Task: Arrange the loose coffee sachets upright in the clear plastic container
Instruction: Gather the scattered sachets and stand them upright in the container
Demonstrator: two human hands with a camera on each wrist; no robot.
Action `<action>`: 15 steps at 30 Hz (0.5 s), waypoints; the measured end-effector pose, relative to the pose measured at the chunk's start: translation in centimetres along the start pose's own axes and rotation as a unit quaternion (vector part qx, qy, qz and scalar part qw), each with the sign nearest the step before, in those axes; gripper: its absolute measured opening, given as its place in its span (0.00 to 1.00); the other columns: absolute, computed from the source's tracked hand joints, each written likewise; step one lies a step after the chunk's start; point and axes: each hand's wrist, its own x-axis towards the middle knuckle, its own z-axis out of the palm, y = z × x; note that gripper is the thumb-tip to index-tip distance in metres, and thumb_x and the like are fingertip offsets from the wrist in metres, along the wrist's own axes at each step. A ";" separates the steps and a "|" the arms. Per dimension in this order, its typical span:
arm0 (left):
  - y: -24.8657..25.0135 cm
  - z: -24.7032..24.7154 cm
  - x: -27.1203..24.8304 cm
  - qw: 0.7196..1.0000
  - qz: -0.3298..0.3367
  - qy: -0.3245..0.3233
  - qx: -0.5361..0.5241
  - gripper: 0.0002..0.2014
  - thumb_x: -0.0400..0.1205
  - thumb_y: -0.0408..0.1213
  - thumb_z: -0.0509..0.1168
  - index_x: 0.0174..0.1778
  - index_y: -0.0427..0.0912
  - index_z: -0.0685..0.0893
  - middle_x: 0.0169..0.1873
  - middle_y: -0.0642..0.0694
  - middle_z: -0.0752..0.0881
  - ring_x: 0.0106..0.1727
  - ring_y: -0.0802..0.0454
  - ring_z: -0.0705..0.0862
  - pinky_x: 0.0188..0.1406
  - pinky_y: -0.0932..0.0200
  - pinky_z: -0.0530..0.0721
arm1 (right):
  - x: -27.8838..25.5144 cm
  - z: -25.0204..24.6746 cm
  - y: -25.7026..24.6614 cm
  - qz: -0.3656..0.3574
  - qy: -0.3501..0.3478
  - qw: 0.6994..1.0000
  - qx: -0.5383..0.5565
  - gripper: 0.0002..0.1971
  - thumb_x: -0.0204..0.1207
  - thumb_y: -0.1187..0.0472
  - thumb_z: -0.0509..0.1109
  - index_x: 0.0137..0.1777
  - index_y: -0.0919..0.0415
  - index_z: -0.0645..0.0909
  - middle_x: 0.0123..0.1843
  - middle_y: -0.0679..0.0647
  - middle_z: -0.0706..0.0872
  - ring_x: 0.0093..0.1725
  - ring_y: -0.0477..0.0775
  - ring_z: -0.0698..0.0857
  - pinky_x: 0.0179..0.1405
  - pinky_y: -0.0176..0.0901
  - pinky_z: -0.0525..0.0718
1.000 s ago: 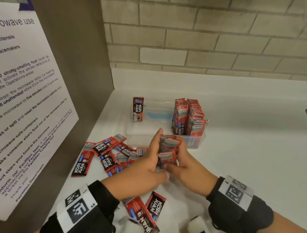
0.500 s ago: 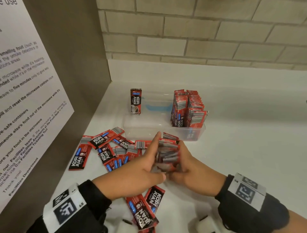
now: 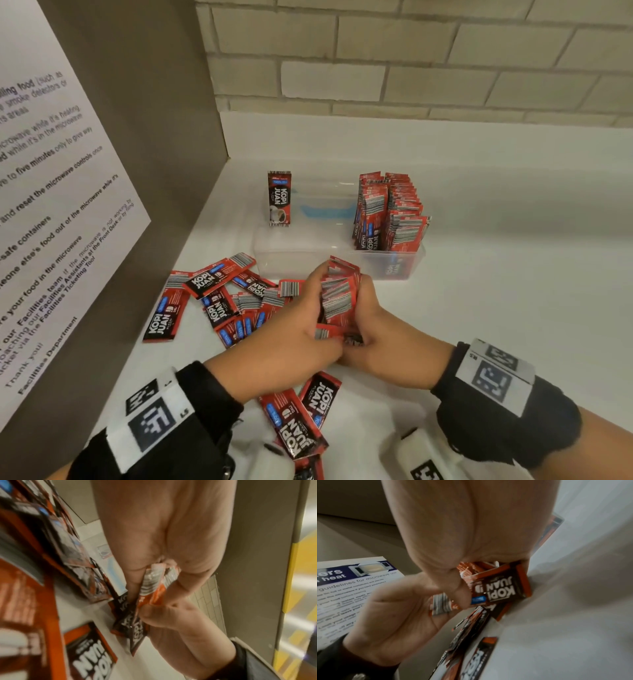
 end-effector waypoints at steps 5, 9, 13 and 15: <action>-0.2 -0.8 -0.1 1.000 0.004 -0.011 -0.002 0.42 0.78 0.17 0.59 0.78 0.63 0.56 0.52 0.59 0.86 0.47 0.69 0.86 0.48 0.69 0.83 | 0.2 -0.2 0.1 -0.011 0.050 0.998 0.031 0.33 0.74 0.72 0.69 0.71 0.51 0.56 0.61 0.49 0.78 0.59 0.34 0.80 0.58 0.31 0.81; -0.9 -0.9 -0.4 0.998 0.007 0.026 -0.064 0.25 0.84 0.29 0.62 0.70 0.62 0.69 0.59 0.57 0.87 0.62 0.54 0.84 0.68 0.44 0.79 | -0.2 -0.5 0.1 -0.034 0.061 0.995 0.076 0.21 0.79 0.60 0.64 0.68 0.48 0.61 0.63 0.51 0.81 0.61 0.40 0.82 0.61 0.36 0.81; -0.8 -0.4 -0.3 0.999 0.012 -0.004 -0.034 0.33 0.84 0.27 0.60 0.76 0.66 0.58 0.63 0.59 0.82 0.61 0.67 0.81 0.62 0.64 0.79 | -0.1 0.2 0.5 -0.045 0.071 0.989 0.119 0.21 0.76 0.53 0.61 0.67 0.47 0.60 0.66 0.50 0.79 0.65 0.43 0.80 0.65 0.40 0.79; -1.0 -0.3 -0.1 1.000 0.010 -0.023 -0.006 0.40 0.82 0.23 0.58 0.77 0.69 0.51 0.59 0.59 0.81 0.54 0.71 0.82 0.53 0.73 0.77 | -0.1 0.7 0.7 -0.045 0.057 0.988 0.139 0.22 0.76 0.54 0.60 0.68 0.47 0.59 0.68 0.49 0.78 0.68 0.42 0.78 0.67 0.38 0.77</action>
